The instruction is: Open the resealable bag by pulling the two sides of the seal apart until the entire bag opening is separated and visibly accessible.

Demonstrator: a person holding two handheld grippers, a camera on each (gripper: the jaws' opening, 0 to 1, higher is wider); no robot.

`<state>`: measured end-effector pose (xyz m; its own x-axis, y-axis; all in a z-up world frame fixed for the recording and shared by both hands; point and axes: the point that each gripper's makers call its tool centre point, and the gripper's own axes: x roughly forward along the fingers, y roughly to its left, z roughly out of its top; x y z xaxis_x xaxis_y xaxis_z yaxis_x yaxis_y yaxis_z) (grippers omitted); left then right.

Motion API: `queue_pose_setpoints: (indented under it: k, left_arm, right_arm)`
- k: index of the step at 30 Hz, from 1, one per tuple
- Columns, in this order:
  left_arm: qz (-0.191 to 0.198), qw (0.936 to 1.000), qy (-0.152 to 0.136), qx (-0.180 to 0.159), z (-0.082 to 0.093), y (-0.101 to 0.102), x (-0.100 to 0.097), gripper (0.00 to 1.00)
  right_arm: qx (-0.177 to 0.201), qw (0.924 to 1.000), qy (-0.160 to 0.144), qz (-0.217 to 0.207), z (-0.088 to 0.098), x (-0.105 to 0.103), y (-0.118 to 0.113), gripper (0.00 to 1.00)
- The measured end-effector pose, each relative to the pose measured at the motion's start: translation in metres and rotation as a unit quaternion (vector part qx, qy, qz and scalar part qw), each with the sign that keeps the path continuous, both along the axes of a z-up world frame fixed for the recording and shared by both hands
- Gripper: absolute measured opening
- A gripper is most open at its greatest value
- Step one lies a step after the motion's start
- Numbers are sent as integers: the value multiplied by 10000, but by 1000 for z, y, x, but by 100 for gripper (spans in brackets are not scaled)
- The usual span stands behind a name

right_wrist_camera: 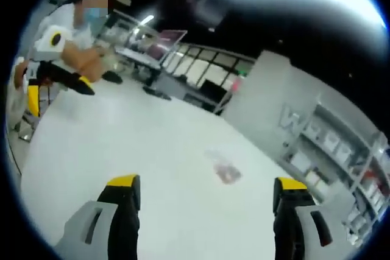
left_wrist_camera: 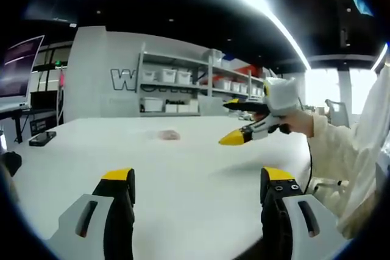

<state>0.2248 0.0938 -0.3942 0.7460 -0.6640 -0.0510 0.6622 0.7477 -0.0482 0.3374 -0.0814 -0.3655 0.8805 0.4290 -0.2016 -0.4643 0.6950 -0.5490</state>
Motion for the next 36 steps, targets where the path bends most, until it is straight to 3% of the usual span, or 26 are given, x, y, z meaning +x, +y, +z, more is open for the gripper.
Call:
queue_pose_setpoints:
  k: [15, 36]
  left_arm:
    - [-7, 10000, -40, -13, 3, 2, 0, 83]
    - [9, 10000, -61, -33, 3, 5, -3, 83]
  right_arm:
    - [-353, 9994, -22, 21, -3, 12, 8, 91]
    - [-7, 9999, 102, -83, -6, 34, 16, 89]
